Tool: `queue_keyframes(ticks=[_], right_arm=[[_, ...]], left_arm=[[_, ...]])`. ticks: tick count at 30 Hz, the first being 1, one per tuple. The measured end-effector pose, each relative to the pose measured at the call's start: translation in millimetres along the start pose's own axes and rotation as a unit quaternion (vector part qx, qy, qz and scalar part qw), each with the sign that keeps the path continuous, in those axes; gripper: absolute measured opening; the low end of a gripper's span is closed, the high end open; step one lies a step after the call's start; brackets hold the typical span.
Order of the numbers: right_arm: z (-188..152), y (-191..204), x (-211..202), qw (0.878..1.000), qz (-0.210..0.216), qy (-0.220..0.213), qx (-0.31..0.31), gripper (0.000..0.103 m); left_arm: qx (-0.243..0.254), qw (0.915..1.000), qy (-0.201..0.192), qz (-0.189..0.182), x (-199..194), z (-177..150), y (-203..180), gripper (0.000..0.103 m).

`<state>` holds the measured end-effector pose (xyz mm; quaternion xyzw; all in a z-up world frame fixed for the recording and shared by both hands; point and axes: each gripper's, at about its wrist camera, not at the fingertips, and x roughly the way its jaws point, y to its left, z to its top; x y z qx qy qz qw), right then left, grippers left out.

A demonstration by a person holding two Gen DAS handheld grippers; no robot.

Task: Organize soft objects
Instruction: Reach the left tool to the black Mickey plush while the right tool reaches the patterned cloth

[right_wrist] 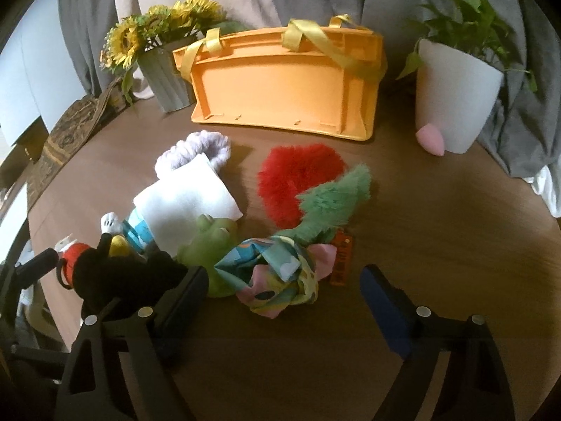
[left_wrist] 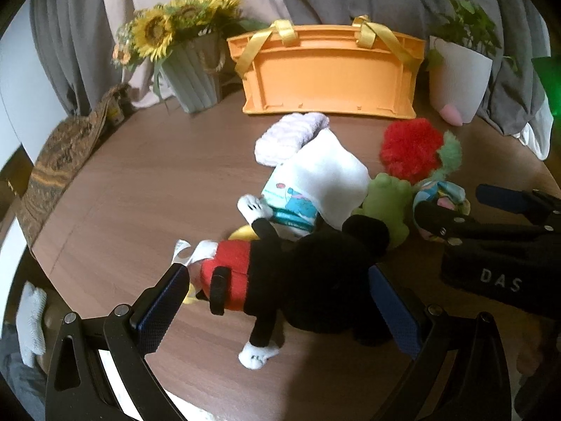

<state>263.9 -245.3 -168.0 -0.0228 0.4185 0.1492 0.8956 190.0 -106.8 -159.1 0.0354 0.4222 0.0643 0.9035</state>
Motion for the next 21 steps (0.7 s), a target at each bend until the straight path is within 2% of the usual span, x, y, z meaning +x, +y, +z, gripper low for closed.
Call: queue_keyframes(ticks=[2,8,14,21], right_arm=[[1,0,2,1.0,0.004,0.002,-0.001,0.087],[3,3,10,1.0,0.018,0.014,-0.015,0.078],[2,3,17,0.999,0.025,0.022,-0.017,0.065],[1,2,13,0.999,0.029,0.02,-0.018,0.059]], left_arm=[[-0.014,0.9999,0.005,-0.006,2,-2,2,0.103],[-0.017,0.9996,0.02,-0.014,5,-2,2,0.103],[-0.003,1.0,0.008,-0.005,9,-1,-5,0.103],[0.007,0.9999,-0.01,0.007,12,1,-9,0.103]])
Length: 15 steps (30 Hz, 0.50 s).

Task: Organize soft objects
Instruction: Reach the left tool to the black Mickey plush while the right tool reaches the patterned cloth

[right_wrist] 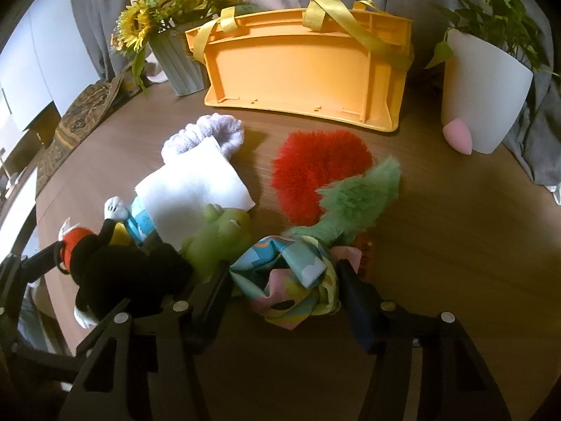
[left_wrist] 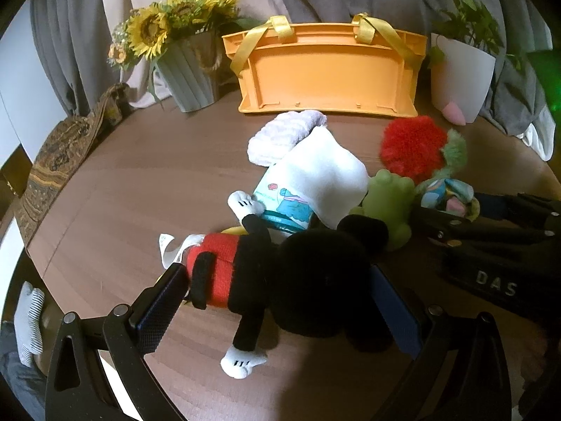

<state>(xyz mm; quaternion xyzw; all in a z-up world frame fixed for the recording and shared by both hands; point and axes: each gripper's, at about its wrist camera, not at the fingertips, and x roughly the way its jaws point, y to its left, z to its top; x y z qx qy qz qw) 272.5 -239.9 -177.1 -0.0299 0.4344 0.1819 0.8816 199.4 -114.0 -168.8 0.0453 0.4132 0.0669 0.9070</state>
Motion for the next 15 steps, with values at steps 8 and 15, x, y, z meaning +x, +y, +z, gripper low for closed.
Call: queue_keyframes(ticks=[8,15], right_arm=[[-2,1,-14,1.0,0.003,-0.008,-0.004,0.058],[-4,8,-26,1.0,0.004,-0.02,-0.019,0.058]], left_arm=[[-0.034,0.9989,-0.015,-0.03,-1,-5,9,0.095],[-0.052,0.997,-0.024,-0.052,-11,-11,13,0.082]])
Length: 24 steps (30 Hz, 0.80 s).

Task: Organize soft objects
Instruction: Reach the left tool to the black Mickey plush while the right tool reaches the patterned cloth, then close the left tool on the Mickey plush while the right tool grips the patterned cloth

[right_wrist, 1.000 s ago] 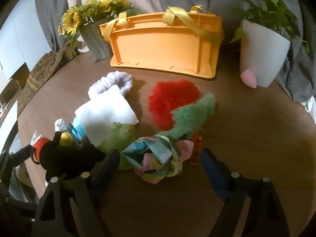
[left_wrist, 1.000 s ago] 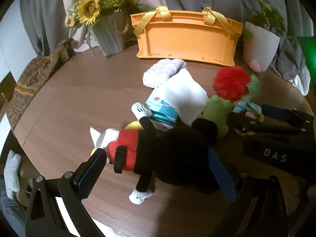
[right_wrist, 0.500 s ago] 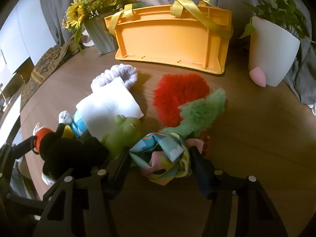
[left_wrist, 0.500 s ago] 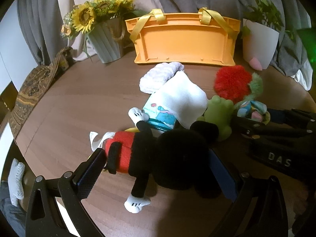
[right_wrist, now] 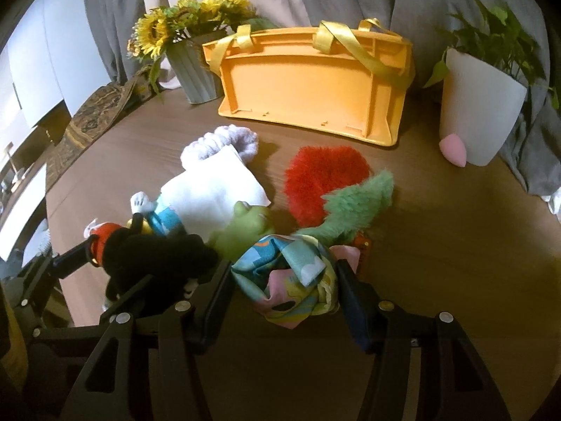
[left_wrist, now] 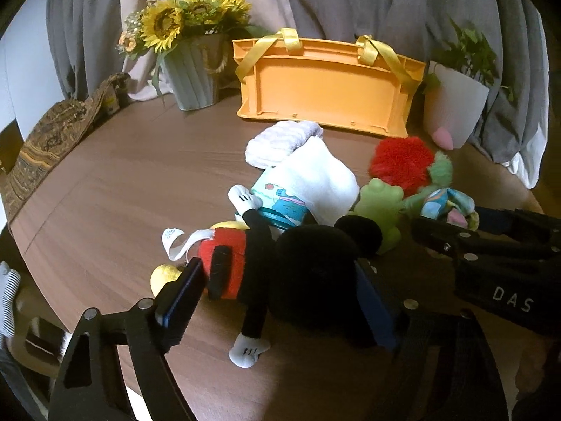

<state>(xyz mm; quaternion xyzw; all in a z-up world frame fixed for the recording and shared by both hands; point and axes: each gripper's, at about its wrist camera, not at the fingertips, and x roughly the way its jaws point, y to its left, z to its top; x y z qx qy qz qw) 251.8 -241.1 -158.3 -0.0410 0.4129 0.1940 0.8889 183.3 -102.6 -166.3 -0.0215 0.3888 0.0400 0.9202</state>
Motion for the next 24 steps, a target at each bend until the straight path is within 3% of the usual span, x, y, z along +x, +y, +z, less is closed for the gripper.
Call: queue_keyframes(ticks=[9,24], right_arm=[[2,4,-10,1.0,-0.01,-0.009,0.014,0.058],[28,14,-54,0.997,-0.023,-0.071,0.025,0.059]], left_arm=[[0.004,0.9996,-0.011,-0.024,-15,4,6,0.08],[0.009,0.9949,-0.096,-0.03,-61,47,18,0.08]])
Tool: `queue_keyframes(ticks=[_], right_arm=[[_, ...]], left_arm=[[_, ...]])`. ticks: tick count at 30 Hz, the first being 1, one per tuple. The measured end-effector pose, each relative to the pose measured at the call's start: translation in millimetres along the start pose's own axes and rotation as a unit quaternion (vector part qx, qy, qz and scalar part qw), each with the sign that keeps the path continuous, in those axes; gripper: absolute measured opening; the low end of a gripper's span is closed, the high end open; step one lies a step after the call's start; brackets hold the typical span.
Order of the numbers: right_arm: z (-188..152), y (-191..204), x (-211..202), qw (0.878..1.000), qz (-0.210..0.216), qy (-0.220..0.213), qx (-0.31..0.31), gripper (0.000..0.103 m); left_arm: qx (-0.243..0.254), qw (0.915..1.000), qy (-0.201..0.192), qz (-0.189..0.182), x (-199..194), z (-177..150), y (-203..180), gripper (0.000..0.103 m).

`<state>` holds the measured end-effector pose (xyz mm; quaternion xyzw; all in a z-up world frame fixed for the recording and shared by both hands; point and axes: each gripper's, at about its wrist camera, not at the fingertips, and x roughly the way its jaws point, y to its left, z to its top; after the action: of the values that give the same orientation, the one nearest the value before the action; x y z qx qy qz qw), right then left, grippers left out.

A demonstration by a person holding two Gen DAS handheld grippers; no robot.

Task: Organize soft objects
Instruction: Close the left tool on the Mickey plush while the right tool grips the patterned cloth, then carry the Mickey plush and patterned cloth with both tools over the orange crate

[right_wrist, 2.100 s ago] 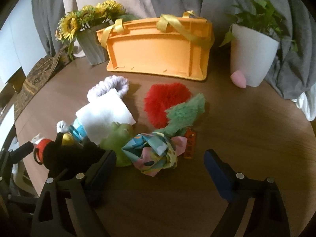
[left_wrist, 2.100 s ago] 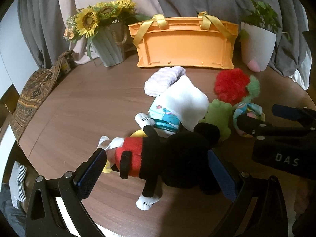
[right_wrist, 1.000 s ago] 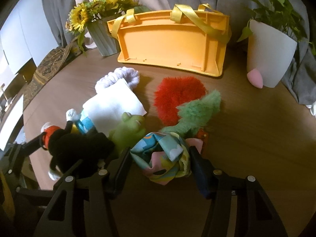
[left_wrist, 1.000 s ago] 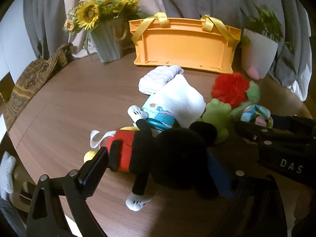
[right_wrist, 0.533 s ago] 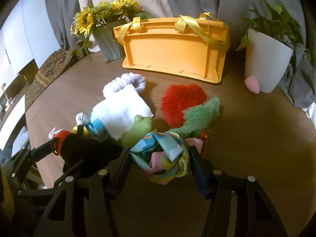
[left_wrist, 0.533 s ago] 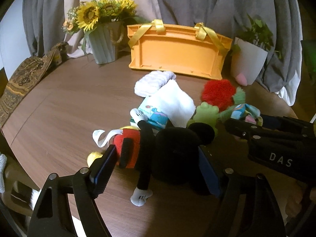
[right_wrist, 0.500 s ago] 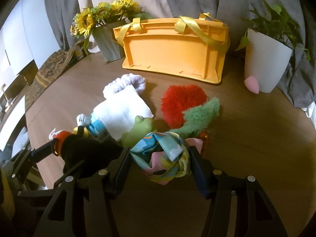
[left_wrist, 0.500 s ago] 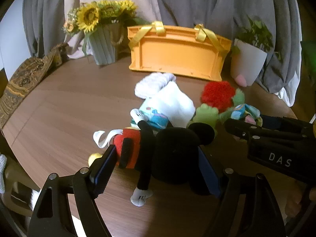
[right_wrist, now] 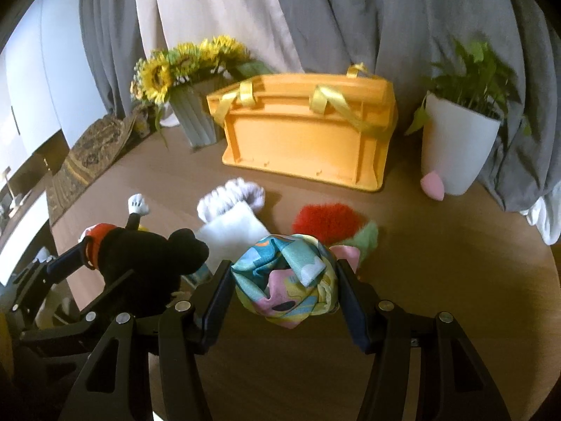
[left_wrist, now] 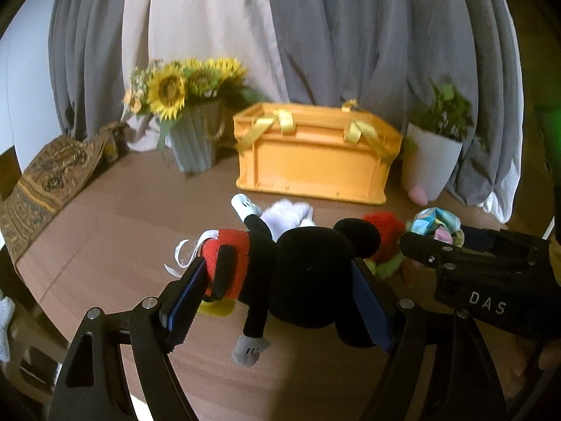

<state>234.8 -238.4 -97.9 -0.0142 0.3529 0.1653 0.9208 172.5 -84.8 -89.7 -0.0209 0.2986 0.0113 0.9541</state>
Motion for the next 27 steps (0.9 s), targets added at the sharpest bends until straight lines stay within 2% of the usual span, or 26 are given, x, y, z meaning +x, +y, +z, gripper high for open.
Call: queue_keyframes(ticks=[14,27], right_arm=[[40,9,-34,0.996,-0.04,-0.072,0.03,0.059],[73,20,-48,0.983,-0.087,-0.146,0.063,0.059]], left_arm=[[0.033,0.9959,-0.07,-0.047,-6,59,8,0.08],[0.071,0.9862,-0.121,-0.088,3,106,21,0.08]])
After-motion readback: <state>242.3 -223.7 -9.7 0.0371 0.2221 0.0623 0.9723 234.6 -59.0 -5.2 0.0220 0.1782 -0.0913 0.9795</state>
